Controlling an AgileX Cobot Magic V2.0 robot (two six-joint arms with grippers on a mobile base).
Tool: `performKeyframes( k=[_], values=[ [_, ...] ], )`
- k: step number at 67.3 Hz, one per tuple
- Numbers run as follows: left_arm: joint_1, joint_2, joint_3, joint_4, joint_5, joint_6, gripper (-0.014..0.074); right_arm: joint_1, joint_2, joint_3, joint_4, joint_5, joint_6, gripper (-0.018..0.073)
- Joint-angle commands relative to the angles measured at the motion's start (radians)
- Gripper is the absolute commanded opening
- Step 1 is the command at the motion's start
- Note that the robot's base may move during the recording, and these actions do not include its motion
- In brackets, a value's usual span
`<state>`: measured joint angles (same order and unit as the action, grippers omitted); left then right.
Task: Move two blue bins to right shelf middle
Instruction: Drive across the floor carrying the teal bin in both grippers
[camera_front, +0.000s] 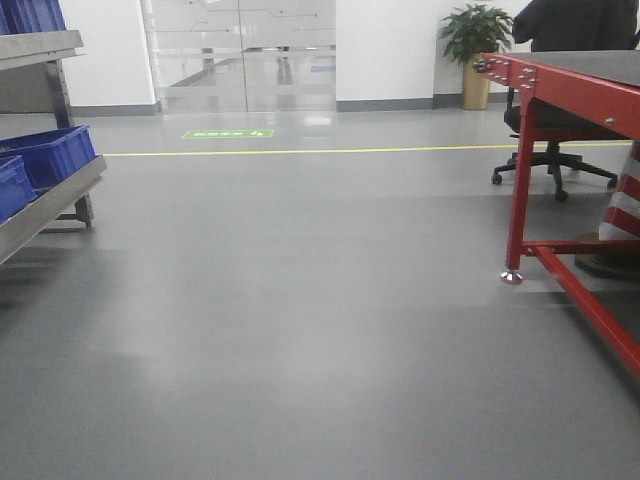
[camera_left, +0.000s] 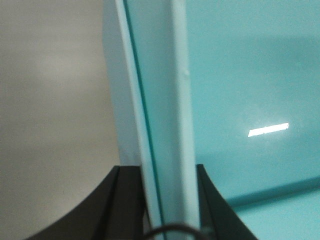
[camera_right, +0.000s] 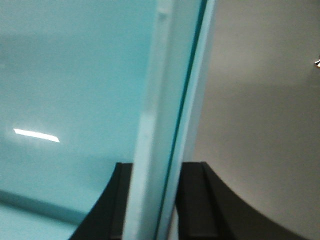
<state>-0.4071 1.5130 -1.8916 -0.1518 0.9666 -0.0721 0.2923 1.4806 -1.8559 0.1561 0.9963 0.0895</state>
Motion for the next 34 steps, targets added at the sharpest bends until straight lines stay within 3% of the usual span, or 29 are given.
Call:
performKeyframes(
  k=[1, 34],
  values=[
    [-0.006, -0.029, -0.026, -0.086, -0.078, 0.015, -0.0111, -0.003, -0.003, -0.009, -0.004, -0.092, 0.009, -0.0162],
    [-0.006, -0.029, -0.026, -0.082, -0.079, 0.015, -0.0111, -0.003, -0.003, -0.009, -0.004, -0.092, 0.009, -0.0162]
  ],
)
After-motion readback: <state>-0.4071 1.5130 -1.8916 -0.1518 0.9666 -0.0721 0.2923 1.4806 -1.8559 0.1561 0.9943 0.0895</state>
